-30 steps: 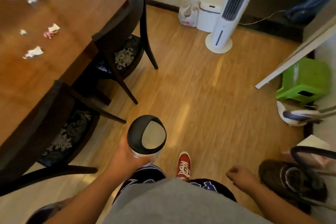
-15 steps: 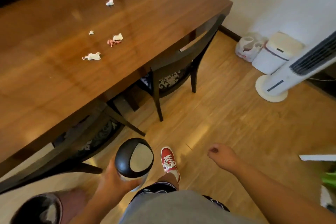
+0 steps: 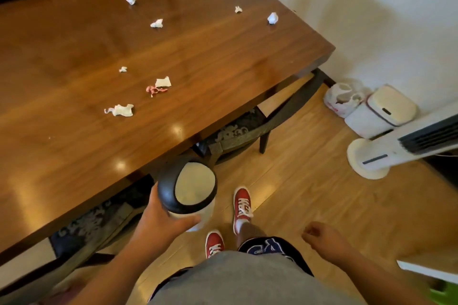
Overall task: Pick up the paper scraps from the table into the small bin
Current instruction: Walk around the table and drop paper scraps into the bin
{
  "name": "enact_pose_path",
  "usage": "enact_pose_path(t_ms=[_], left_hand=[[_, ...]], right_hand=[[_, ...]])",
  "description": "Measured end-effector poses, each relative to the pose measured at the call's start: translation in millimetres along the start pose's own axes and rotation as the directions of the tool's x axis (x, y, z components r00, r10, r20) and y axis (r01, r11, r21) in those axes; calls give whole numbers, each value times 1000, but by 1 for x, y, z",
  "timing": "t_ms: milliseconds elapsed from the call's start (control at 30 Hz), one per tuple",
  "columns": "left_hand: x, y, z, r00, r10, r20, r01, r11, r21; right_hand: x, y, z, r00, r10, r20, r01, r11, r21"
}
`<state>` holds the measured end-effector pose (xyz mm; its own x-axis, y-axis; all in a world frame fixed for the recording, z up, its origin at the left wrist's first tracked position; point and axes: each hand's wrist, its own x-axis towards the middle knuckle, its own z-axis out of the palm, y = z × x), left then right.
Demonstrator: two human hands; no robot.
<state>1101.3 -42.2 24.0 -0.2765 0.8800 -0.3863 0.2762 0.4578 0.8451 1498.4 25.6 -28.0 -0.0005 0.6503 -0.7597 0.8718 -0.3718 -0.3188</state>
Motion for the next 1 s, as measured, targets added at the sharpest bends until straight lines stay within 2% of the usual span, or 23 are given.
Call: enact_pose_path(t_ms=[200, 333, 467, 600, 667, 833, 900, 1000], left_hand=[[49, 42, -17, 981, 31, -190, -47, 996, -77], [80, 69, -36, 961, 19, -276, -85, 969, -230], [102, 82, -48, 929, -7, -370, -101, 957, -272], [112, 77, -60, 890, -101, -445, -65, 938, -342], [117, 70, -67, 872, -139, -469, -46, 931, -362], [132, 53, -92, 832, -223, -509, 5, 919, -394], [138, 45, -103, 816, -245, -524, 13, 913, -407], [145, 34, -120, 794, -251, -553, 22, 922, -387]], right_hand=[[17, -103, -75, 957, -289, 36, 289, 957, 26], [25, -189, -129, 873, -485, 54, 485, 874, 20], [46, -272, -163, 767, -622, 155, 636, 770, -57], [84, -357, -166, 700, -653, 290, 700, 707, -98], [107, -399, -153, 694, -647, 316, 704, 702, -109], [154, -483, -89, 666, -677, 315, 744, 632, -216], [168, -508, -63, 677, -670, 307, 736, 619, -274], [189, -534, -32, 714, -677, 178, 671, 589, -450]])
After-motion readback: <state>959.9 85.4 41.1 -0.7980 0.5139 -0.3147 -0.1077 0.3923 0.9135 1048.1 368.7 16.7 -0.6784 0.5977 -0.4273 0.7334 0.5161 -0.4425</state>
